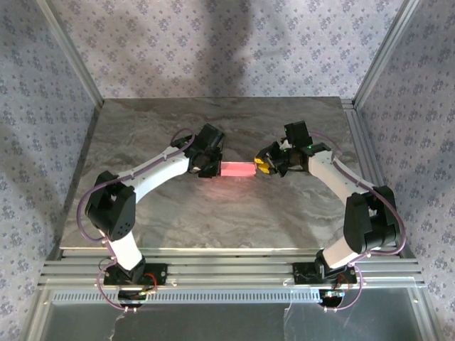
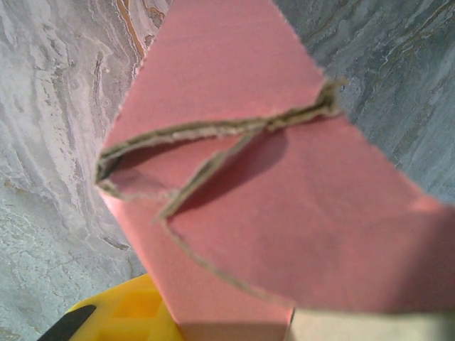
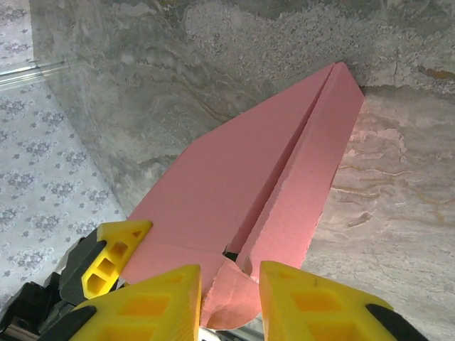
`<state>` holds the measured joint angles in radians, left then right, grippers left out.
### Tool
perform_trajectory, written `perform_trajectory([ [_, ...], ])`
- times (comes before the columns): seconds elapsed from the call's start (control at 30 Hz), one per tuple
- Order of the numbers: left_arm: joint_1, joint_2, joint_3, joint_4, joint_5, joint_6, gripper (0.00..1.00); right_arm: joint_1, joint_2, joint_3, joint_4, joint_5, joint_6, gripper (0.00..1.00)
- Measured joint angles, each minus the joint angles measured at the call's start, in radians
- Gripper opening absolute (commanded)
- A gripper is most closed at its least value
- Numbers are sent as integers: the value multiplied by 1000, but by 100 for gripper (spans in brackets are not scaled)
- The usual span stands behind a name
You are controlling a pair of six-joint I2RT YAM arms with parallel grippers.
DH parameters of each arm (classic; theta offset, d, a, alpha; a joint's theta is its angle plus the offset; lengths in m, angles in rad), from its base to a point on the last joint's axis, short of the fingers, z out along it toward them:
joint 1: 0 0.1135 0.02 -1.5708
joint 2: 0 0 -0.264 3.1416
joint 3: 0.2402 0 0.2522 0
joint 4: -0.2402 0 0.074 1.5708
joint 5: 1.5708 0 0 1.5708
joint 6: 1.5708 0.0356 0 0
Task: Fold the paper box
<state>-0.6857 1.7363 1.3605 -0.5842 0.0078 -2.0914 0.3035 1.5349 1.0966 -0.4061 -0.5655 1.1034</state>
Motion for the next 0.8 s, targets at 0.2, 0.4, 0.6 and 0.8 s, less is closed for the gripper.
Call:
perform_trajectory([
  [0.2, 12, 1, 0, 2, 7, 4, 29, 7, 16, 0, 0, 14, -33, 19],
  [0.4, 35, 9, 7, 5, 15, 4, 29, 29, 43, 2, -34, 51, -96, 28],
  [0.6, 58, 26, 30, 2, 30, 4, 29, 26, 32, 3, -32, 82, -101, 54],
  [0.8, 74, 33, 39, 1, 34, 4, 29, 27, -1, 7, 32, 83, 0, 72],
])
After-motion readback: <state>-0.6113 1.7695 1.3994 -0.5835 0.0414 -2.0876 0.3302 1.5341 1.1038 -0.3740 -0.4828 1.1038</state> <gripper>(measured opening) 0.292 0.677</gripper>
